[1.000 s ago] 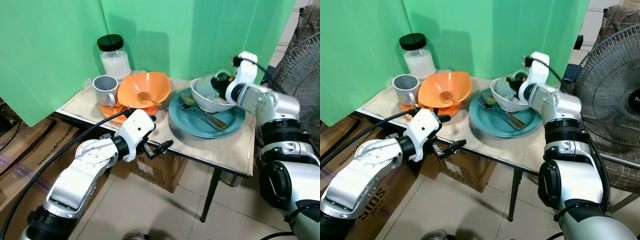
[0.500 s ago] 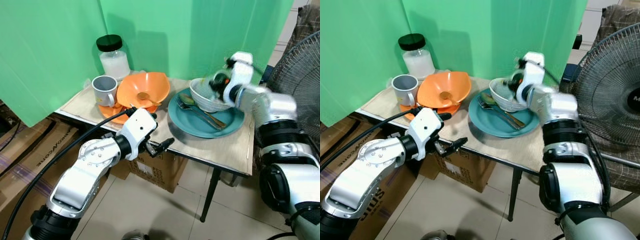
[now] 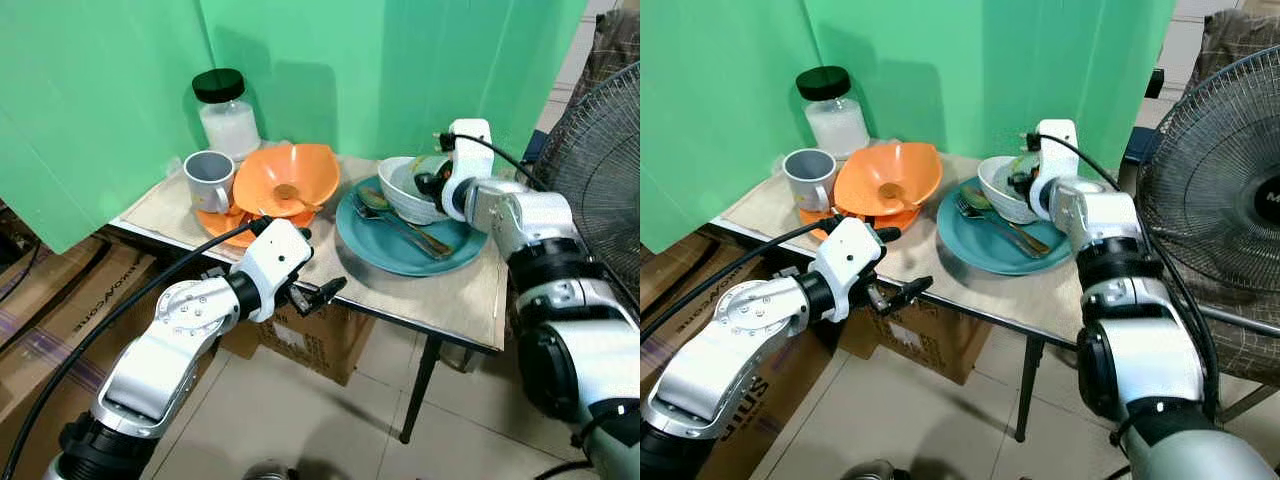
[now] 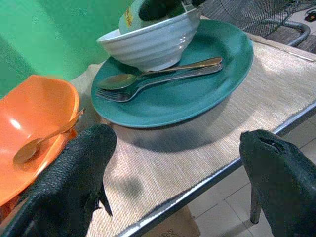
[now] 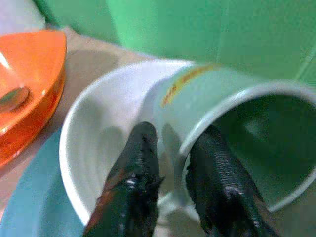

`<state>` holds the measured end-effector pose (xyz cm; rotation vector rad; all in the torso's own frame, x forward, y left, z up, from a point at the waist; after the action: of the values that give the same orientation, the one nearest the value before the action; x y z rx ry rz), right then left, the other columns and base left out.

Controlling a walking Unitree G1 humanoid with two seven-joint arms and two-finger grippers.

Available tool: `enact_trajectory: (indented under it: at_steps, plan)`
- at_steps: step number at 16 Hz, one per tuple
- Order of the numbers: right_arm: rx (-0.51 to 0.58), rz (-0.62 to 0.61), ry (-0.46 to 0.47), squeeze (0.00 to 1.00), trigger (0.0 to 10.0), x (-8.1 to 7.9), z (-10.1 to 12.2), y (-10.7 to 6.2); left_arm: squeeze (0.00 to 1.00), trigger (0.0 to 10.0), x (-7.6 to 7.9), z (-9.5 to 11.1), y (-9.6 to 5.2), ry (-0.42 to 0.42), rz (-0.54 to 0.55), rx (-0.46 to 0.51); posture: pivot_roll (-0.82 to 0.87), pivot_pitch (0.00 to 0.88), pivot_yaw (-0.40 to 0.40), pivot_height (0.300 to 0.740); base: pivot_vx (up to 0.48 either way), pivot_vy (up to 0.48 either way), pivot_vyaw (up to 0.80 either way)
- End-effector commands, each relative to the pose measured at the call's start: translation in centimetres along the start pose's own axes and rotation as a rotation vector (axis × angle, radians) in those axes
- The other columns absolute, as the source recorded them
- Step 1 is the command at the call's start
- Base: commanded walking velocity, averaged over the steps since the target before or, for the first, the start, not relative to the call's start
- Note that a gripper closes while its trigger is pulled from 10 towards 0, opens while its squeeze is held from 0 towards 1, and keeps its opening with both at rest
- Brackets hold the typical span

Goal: Setting the table

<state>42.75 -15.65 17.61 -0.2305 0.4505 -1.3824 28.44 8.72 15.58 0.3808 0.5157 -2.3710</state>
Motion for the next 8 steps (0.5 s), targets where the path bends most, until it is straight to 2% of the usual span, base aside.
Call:
enact_trajectory:
  at_steps: [1,3,4,5,8]
  plan:
    - [0.029,0.004,-0.003,0.00,10.0,-0.63,0.79,0.08,0.00,10.0,-0.37,-0.41,-0.31,0.004,0.022,-0.020,0.12,0.000,0.074,0.740,0.000,0.000,0.00]
    - [0.036,0.018,0.002,0.00,10.0,-1.10,0.78,0.25,0.00,10.0,-0.49,-0.42,-0.32,0.005,0.025,-0.021,0.12,0.000,0.075,0.740,0.000,0.000,0.00]
    - [0.040,0.023,0.032,0.00,1.8,-1.14,0.80,0.33,0.00,10.0,-0.56,-0.42,-0.34,0.008,0.026,-0.022,0.12,0.000,0.077,0.740,0.000,0.000,0.00]
    - [0.041,0.025,0.040,0.00,0.0,-1.08,0.83,0.35,0.00,10.0,-0.57,-0.41,-0.32,0.008,0.026,-0.022,0.12,0.000,0.077,0.740,0.000,0.000,0.00]
    - [0.041,0.022,0.046,0.00,0.0,-0.90,0.84,0.38,0.00,10.0,-0.59,-0.38,-0.27,0.010,0.025,-0.021,0.12,0.000,0.081,0.740,0.000,0.000,0.00]
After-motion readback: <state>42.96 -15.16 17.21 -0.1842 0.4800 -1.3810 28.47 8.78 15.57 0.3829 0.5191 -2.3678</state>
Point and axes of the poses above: a point about 5 cm out from each wrist's last joint towards the gripper, its own y axis pointing out of the wrist towards the gripper, its own z axis along the axis of the wrist's last joint, x = y × z, the point moved 3 cm from there along y, pointing out of the wrist towards the gripper, and after that the axes turned 7 degrees about y, right-handed, at the moved point
